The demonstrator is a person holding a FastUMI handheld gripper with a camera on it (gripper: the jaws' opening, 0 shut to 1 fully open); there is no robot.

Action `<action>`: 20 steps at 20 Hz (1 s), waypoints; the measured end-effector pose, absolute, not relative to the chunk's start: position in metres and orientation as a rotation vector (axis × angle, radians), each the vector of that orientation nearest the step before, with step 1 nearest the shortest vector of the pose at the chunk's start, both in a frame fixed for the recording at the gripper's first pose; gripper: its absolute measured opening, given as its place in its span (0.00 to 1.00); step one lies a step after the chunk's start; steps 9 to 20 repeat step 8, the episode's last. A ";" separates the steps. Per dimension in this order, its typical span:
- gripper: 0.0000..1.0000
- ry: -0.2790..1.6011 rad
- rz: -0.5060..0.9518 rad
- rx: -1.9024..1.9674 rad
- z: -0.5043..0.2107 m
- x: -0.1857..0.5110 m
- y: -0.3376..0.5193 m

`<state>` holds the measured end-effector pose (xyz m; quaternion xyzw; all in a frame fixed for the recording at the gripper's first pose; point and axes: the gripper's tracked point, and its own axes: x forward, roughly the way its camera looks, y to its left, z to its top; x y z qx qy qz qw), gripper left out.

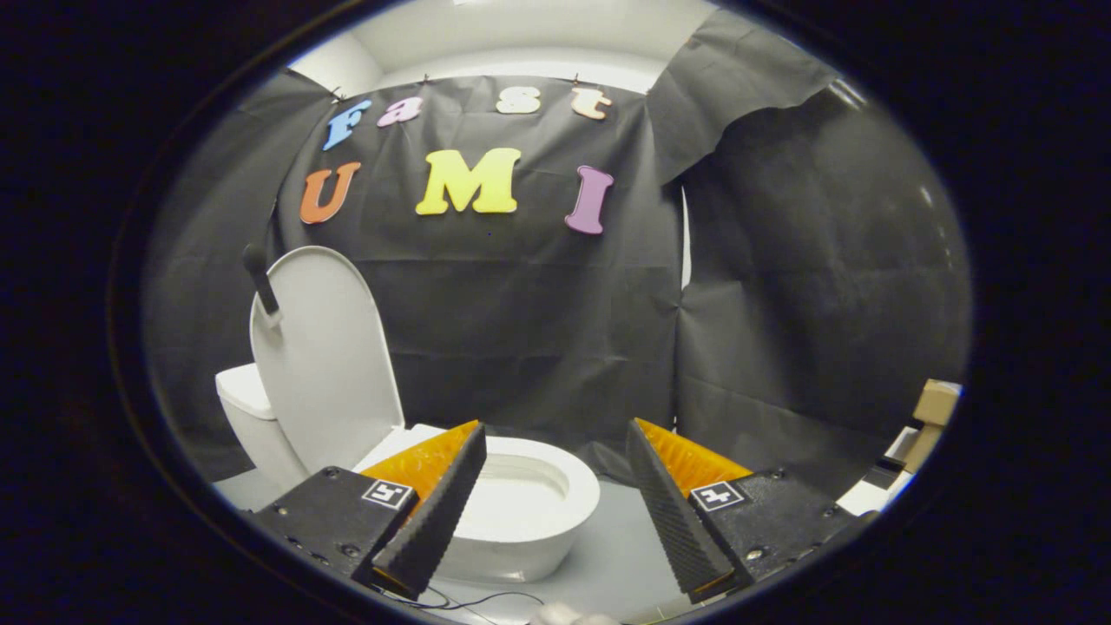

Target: Open the toilet lid.

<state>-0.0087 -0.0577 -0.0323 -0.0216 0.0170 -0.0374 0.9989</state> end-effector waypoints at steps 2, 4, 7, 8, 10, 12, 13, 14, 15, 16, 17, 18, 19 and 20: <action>1.00 0.032 -0.065 -0.041 -0.032 -0.008 -0.054; 1.00 0.025 -0.069 -0.043 -0.030 -0.009 -0.054; 1.00 0.019 -0.065 -0.048 -0.027 -0.010 -0.051; 1.00 0.020 -0.067 -0.053 -0.028 -0.011 -0.051; 1.00 0.020 -0.067 -0.053 -0.028 -0.011 -0.051; 1.00 0.020 -0.067 -0.053 -0.028 -0.011 -0.051; 1.00 0.020 -0.067 -0.053 -0.028 -0.011 -0.051; 1.00 0.020 -0.067 -0.053 -0.028 -0.011 -0.051; 1.00 0.020 -0.067 -0.053 -0.028 -0.011 -0.051; 1.00 0.020 -0.067 -0.053 -0.028 -0.011 -0.051; 1.00 0.020 -0.067 -0.053 -0.028 -0.011 -0.051; 1.00 0.020 -0.067 -0.053 -0.028 -0.011 -0.051; 1.00 0.020 -0.067 -0.053 -0.028 -0.011 -0.051; 1.00 0.020 -0.067 -0.053 -0.028 -0.011 -0.051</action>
